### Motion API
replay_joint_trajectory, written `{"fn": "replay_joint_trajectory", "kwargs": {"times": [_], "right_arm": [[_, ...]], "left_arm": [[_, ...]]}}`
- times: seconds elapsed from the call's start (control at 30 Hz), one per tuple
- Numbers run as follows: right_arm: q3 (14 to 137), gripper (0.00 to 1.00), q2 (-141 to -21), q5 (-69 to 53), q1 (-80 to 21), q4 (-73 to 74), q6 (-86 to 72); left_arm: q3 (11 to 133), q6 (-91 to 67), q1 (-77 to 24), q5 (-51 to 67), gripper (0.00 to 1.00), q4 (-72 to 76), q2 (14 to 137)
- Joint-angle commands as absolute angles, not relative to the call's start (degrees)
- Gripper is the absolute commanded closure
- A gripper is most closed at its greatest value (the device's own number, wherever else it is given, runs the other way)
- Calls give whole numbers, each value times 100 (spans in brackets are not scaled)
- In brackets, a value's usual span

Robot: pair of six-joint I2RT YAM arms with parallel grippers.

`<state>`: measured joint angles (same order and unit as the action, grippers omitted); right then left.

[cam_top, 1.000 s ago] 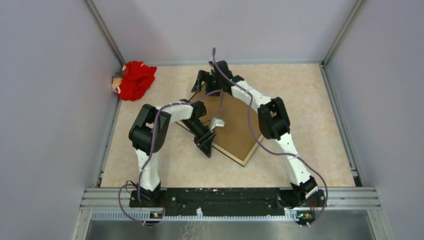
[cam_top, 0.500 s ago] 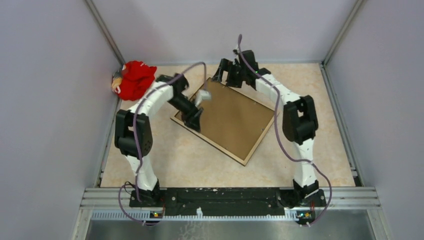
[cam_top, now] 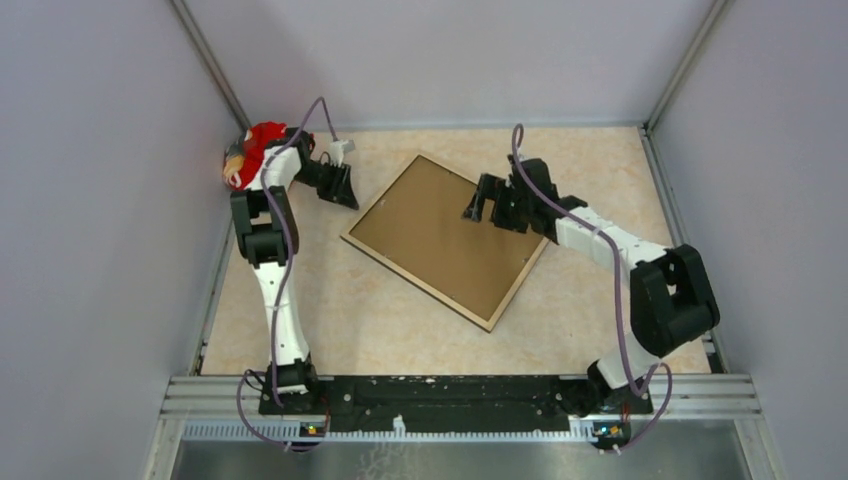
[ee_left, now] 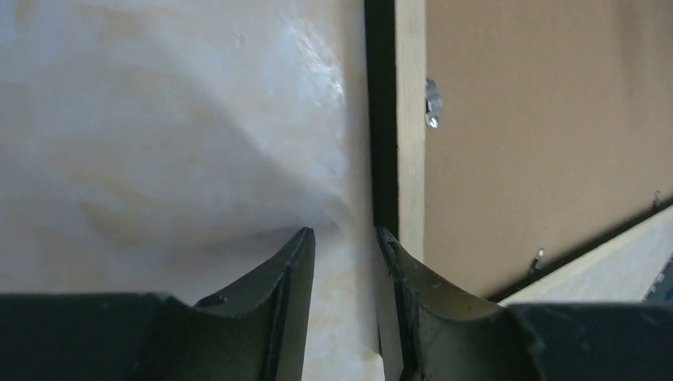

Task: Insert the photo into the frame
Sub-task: Adjust the photo frame at the center of the board.

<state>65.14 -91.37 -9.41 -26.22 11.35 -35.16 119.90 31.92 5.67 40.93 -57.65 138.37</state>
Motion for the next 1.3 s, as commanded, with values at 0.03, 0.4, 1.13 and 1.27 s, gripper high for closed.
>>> {"fn": "replay_joint_trajectory", "kwargs": {"times": [0.03,0.4,1.13,1.27], "right_arm": [[5534,1,-8254,-830,-2529,963,-3558],[5405,3,-8681,-1610,-2549,277,-3778],[7248,15,-11406,-2058,-4078,-1160,-4463],[7365,18,-11629,-2044,-4133,-1315,-4599]], "left_arm": [[11440,3089,413,4519,59,-5688,13646],[8692,4486,119,5006,72,-6284,12442],[8797,3749,-128,6150,61,-5997,12799],[8659,3676,-145,6092,66,-5803,12882]]}}
